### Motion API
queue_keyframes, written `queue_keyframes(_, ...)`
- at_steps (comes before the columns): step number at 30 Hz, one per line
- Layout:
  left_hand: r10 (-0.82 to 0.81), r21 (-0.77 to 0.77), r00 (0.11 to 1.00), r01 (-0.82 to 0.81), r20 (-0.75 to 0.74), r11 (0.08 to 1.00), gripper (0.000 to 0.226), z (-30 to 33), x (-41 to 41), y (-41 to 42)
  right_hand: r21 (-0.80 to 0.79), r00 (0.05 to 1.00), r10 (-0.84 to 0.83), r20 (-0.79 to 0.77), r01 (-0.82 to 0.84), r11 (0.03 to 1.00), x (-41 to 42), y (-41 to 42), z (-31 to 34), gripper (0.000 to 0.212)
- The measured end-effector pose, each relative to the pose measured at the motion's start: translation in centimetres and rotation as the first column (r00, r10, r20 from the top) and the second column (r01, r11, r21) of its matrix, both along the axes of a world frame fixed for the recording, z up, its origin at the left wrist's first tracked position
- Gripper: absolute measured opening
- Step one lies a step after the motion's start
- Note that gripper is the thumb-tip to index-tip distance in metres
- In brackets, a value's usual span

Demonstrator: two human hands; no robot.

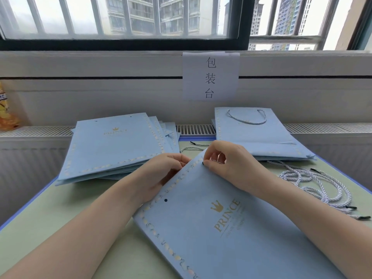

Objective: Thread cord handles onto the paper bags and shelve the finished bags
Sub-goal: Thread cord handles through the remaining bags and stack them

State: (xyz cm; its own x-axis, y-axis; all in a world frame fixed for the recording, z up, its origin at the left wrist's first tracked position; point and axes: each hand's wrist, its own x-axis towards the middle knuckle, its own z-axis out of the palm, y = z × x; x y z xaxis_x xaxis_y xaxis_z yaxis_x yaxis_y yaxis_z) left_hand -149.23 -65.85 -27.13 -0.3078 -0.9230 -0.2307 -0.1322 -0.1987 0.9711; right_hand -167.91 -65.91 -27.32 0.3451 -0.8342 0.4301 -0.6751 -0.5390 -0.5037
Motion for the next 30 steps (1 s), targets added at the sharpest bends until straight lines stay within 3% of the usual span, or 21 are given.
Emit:
queue_keyframes(6, -0.073, 0.026, 0.991, 0.077, -0.115, 0.997, 0.040, -0.4, 0.6, -0.4, -0.028, 0.999, 0.021, 0.039, -0.020, 0.999, 0.1, 0.0, -0.1, 0.014)
queue_keyframes(12, -0.083, -0.021, 0.979, 0.081, -0.186, 0.997, 0.020, -0.4, 0.4, -0.3, -0.055, 0.995, 0.072, 0.071, -0.068, 0.996, 0.0, 0.1, -0.1, 0.016)
queue_keyframes(22, -0.095, -0.125, 0.990, 0.108, 0.106, 0.986, 0.018, -0.5, -0.1, -1.0, -0.107, 0.995, 0.092, 0.030, -0.088, 0.990, 0.4, 0.1, -0.4, 0.011)
queue_keyframes(26, -0.035, -0.117, 0.993, 0.048, 0.113, 0.992, 0.028, -0.2, -0.1, -1.0, -0.095, 0.992, 0.105, 0.064, -0.098, 0.991, 0.2, 0.2, -0.3, 0.009)
queue_keyframes(30, 0.043, -0.138, 0.994, -0.028, 0.103, 0.990, 0.026, 0.3, -0.3, -0.2, -0.093, 0.975, 0.091, 0.201, -0.074, 0.993, 0.0, 0.1, -0.2, 0.007)
